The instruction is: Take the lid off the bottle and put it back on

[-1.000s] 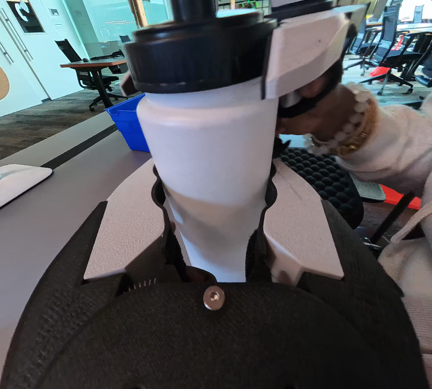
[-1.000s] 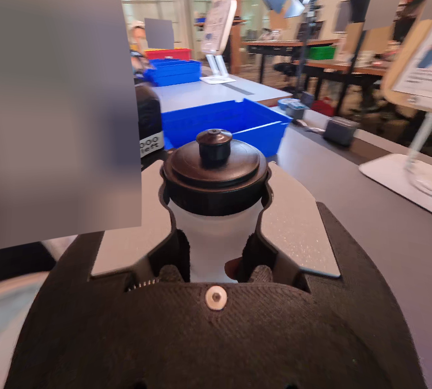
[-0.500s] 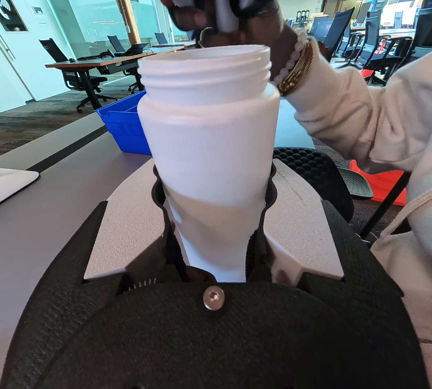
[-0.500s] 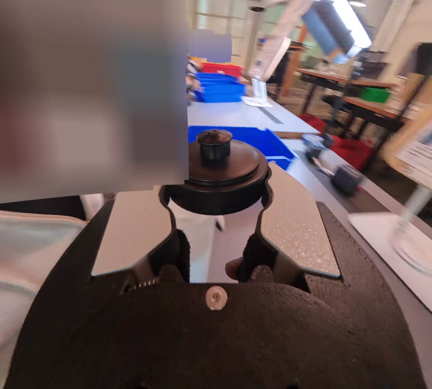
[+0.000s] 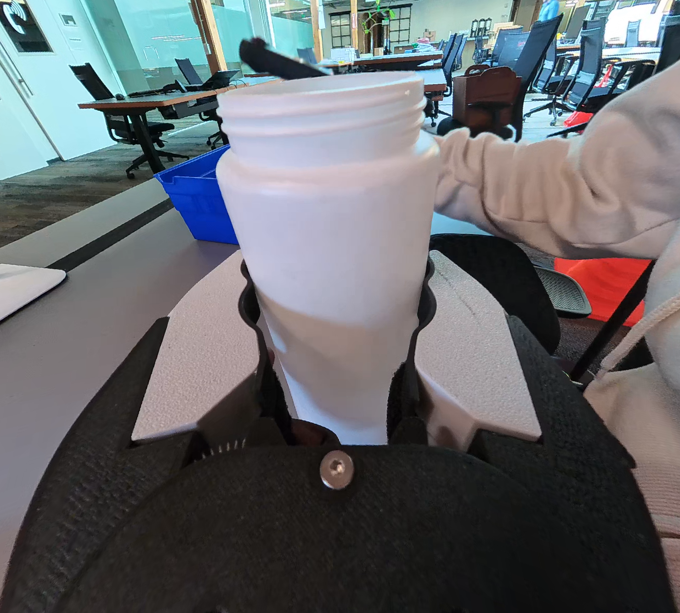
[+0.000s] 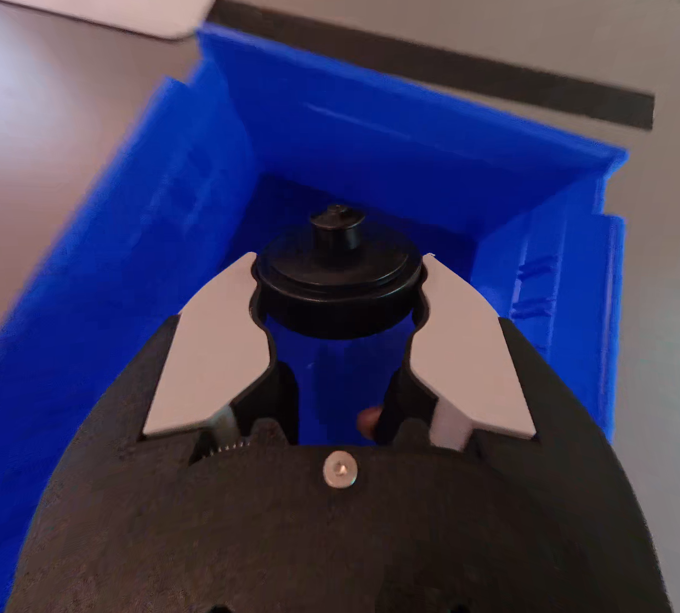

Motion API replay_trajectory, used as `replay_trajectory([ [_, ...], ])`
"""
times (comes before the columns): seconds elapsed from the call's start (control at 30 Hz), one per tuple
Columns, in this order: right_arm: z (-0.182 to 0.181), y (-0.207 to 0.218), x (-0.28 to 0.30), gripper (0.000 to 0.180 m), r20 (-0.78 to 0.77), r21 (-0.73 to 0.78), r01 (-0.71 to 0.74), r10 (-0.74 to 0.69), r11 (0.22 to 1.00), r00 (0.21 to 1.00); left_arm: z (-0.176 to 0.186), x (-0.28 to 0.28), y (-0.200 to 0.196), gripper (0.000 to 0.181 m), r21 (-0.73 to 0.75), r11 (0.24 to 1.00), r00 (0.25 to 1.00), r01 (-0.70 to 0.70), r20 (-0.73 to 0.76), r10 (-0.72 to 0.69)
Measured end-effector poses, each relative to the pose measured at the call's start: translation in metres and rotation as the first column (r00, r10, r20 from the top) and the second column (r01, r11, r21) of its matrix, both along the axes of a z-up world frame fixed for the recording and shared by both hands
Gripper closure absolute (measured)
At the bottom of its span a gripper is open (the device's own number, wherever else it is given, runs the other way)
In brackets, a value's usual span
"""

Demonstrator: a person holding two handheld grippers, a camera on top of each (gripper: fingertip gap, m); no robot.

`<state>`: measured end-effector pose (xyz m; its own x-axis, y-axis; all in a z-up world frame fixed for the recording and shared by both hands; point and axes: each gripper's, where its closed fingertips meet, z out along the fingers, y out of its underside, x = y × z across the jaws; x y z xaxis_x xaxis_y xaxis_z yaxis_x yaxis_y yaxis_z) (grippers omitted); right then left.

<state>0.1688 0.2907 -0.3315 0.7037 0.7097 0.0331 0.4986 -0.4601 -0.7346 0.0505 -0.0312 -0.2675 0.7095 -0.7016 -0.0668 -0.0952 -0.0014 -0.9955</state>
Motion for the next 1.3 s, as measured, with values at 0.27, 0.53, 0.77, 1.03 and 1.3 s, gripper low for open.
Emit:
replay_trajectory([
  [0.27,-0.051,0.031,0.018,0.099,0.088,-0.068,0.143,-0.137,0.987,0.987,0.000,0.000,0.000,0.094,0.002,1.000,1.000,0.001,0.001,-0.001],
  [0.53,-0.058,0.030,0.027,0.091,0.203,-0.042,0.143,-0.131,0.989,0.970,0.000,-0.001,0.000,0.094,0.003,1.000,1.000,-0.001,-0.001,0.001],
  [0.77,-0.025,0.018,0.022,0.091,0.122,0.028,0.121,-0.124,0.992,0.985,0.000,-0.001,0.000,0.094,0.005,1.000,1.000,-0.005,0.002,0.005],
  [1.03,0.150,-0.211,-0.091,0.129,-0.288,0.347,-0.729,0.807,0.590,0.516,0.000,-0.001,0.001,0.094,0.004,1.000,1.000,-0.008,0.011,0.008],
  [1.3,0.135,-0.365,-0.122,0.131,0.248,0.188,-0.979,0.968,-0.075,-0.026,0.000,-0.003,0.001,0.094,0.003,1.000,1.000,-0.013,0.004,0.013],
])
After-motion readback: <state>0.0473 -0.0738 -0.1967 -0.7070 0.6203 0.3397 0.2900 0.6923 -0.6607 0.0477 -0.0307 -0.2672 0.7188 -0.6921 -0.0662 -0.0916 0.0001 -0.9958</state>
